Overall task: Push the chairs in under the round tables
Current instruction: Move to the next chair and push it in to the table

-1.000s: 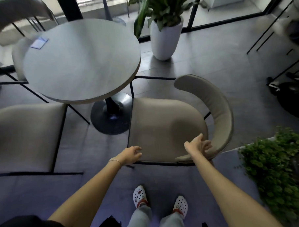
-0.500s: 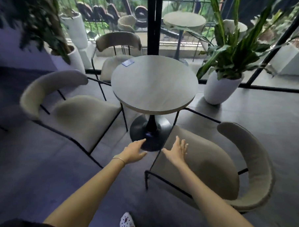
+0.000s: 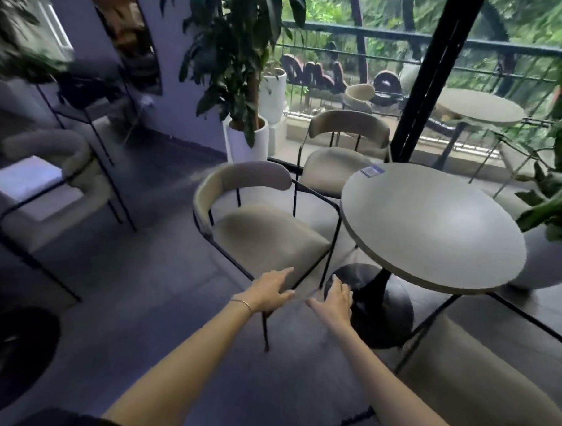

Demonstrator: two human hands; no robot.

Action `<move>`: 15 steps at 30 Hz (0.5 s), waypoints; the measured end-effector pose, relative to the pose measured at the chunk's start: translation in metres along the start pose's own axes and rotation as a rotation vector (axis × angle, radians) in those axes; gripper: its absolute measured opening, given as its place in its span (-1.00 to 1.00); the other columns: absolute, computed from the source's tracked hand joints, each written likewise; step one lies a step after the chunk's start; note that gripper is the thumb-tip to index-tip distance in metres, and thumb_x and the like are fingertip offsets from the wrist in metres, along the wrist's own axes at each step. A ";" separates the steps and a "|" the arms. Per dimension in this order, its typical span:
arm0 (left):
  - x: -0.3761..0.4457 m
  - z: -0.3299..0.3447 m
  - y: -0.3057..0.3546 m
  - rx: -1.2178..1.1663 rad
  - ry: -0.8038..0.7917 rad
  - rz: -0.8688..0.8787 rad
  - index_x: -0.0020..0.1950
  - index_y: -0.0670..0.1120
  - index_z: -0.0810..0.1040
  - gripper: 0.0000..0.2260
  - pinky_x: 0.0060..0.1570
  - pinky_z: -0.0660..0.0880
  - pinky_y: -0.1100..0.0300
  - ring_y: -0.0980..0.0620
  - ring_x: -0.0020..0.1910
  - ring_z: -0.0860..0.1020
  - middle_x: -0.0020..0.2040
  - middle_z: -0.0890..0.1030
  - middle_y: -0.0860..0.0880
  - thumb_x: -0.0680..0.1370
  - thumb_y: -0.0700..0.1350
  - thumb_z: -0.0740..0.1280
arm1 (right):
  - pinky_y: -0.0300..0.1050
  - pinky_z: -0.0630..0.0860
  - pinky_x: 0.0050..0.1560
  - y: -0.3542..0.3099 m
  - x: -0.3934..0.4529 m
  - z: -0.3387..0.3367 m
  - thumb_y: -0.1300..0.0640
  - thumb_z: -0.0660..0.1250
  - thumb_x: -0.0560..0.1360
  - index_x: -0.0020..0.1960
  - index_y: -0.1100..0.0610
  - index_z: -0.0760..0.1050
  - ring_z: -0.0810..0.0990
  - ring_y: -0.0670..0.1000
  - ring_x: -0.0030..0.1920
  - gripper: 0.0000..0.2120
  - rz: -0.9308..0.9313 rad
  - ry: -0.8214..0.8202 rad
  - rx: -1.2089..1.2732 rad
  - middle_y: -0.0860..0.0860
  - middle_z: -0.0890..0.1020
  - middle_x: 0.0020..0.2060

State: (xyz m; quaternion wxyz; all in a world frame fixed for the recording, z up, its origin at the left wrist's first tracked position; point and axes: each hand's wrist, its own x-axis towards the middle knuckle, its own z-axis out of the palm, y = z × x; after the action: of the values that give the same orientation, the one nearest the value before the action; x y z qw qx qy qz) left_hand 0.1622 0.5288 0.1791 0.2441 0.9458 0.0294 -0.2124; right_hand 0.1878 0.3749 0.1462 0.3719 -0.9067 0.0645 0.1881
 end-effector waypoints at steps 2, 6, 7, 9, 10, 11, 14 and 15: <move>-0.002 -0.024 -0.043 0.004 0.002 -0.024 0.56 -0.03 0.07 -0.43 0.47 0.20 -0.05 -0.11 0.51 0.22 0.54 0.22 -0.07 0.60 0.04 0.18 | 0.12 0.09 0.51 -0.032 0.005 0.031 0.05 0.42 0.43 0.53 0.17 0.03 -0.01 0.23 0.53 -0.17 -0.015 0.001 -0.009 0.20 0.13 0.51; -0.003 -0.063 -0.118 -0.006 -0.009 -0.070 0.55 0.00 0.08 -0.43 0.46 0.22 -0.09 -0.14 0.49 0.24 0.53 0.25 -0.08 0.59 0.06 0.19 | 0.14 0.11 0.49 -0.090 0.013 0.084 0.03 0.42 0.43 0.53 0.18 0.05 0.03 0.23 0.53 -0.18 -0.005 0.003 -0.032 0.21 0.15 0.51; -0.001 -0.073 -0.133 -0.013 -0.005 -0.073 0.55 0.01 0.08 -0.44 0.46 0.22 -0.10 -0.15 0.49 0.24 0.52 0.26 -0.09 0.59 0.06 0.19 | 0.13 0.12 0.49 -0.103 0.017 0.096 0.02 0.42 0.43 0.52 0.18 0.05 0.06 0.23 0.52 -0.18 -0.003 0.003 -0.041 0.22 0.17 0.50; 0.004 -0.091 -0.160 -0.026 0.005 -0.064 0.55 0.01 0.09 -0.44 0.45 0.22 -0.10 -0.15 0.49 0.24 0.51 0.27 -0.10 0.59 0.06 0.19 | 0.07 0.11 0.49 -0.128 0.027 0.118 0.02 0.41 0.43 0.52 0.21 0.06 0.10 0.24 0.51 -0.18 -0.015 0.007 -0.064 0.24 0.22 0.48; 0.009 -0.099 -0.172 -0.043 0.006 -0.058 0.55 0.01 0.09 -0.44 0.45 0.23 -0.10 -0.14 0.49 0.24 0.51 0.28 -0.10 0.59 0.05 0.19 | 0.06 0.10 0.49 -0.141 0.032 0.129 0.02 0.40 0.44 0.51 0.23 0.06 0.11 0.24 0.50 -0.20 -0.020 0.009 -0.068 0.25 0.23 0.47; 0.013 -0.109 -0.183 -0.060 0.003 -0.057 0.55 0.01 0.09 -0.45 0.46 0.22 -0.10 -0.14 0.49 0.24 0.51 0.27 -0.10 0.60 0.05 0.19 | 0.06 0.10 0.49 -0.153 0.038 0.139 0.03 0.39 0.44 0.51 0.23 0.06 0.11 0.23 0.50 -0.21 -0.021 0.012 -0.063 0.24 0.23 0.47; 0.033 -0.135 -0.215 -0.095 -0.011 -0.048 0.55 0.00 0.10 -0.44 0.46 0.23 -0.10 -0.13 0.49 0.24 0.51 0.27 -0.10 0.59 0.04 0.19 | 0.10 0.15 0.46 -0.187 0.057 0.167 0.05 0.37 0.46 0.51 0.19 0.07 0.09 0.21 0.51 -0.24 -0.018 0.014 -0.045 0.20 0.22 0.47; 0.041 -0.143 -0.225 -0.099 -0.011 -0.050 0.55 -0.01 0.10 -0.44 0.45 0.24 -0.10 -0.12 0.49 0.26 0.51 0.28 -0.11 0.59 0.04 0.20 | 0.12 0.17 0.46 -0.197 0.065 0.176 0.05 0.37 0.46 0.52 0.18 0.07 0.10 0.21 0.51 -0.25 -0.020 0.013 -0.039 0.20 0.22 0.47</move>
State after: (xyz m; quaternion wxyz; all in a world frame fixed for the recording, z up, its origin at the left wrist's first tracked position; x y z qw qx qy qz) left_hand 0.2191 0.7929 0.1742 0.2854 0.9303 0.0624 -0.2219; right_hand 0.2466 0.6402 0.1344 0.3554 -0.9157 0.0542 0.1797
